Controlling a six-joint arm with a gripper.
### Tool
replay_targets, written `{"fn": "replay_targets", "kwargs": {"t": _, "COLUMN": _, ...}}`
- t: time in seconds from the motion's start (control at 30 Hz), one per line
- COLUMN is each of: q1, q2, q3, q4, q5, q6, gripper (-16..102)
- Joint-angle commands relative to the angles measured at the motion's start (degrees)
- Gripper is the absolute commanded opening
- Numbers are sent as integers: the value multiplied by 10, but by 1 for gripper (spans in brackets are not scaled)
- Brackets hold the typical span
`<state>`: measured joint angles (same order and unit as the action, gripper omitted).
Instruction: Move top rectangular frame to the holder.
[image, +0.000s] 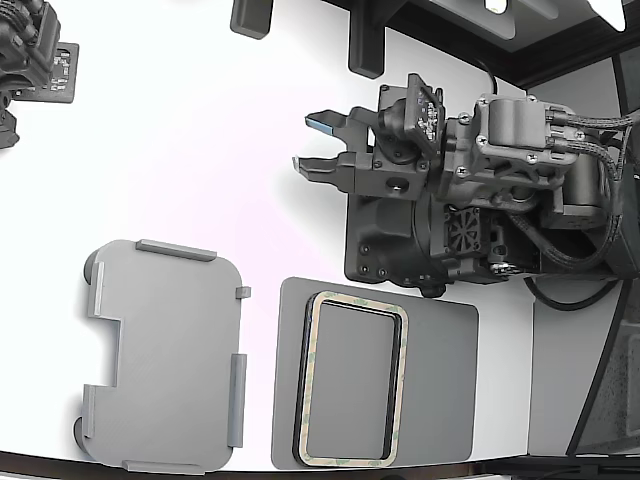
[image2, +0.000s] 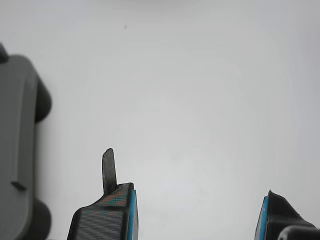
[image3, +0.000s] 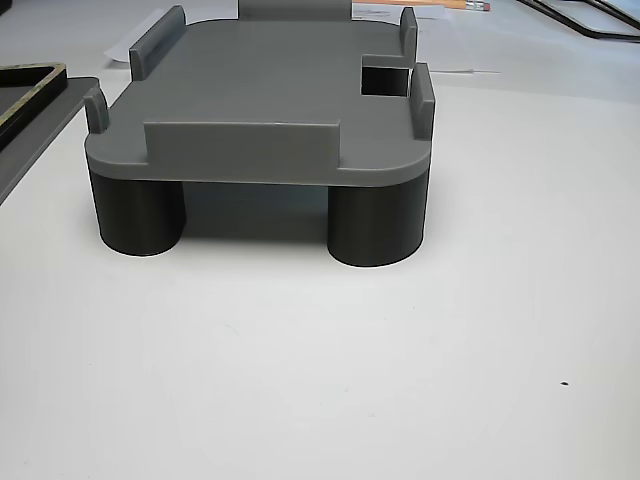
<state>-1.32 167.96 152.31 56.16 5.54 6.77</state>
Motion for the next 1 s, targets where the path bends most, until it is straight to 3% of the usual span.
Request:
{"fn": "replay_targets", "kwargs": {"t": 0.0, "q1": -6, "q2": 12, "q3": 8, "q4": -153, "q5": -41, "q6": -87, "gripper": 100}}
{"fn": "replay_targets", "kwargs": {"t": 0.33, "q1": -5, "q2": -11, "q3": -11, "q4": -155, "q5": -50, "q6": -113, "gripper": 100}}
{"fn": "replay_targets", "kwargs": {"t": 0.5, "q1": 32, "q2": -128, "q3": -136, "q4": -76, "q5": -96, "q6": -245, "gripper": 100}}
{"fn": "replay_targets", "kwargs": {"t": 0.7, "q1": 186, "q2": -245, "q3": -255, "q4": 71, "q5": -82, "q6": -359, "gripper": 99}}
{"fn": "replay_targets", "kwargs": {"t": 0.97, "q1": 411, "q2": -322, "q3": -279, "q4": 117, "q5": -22, "q6": -313, "gripper": 100}}
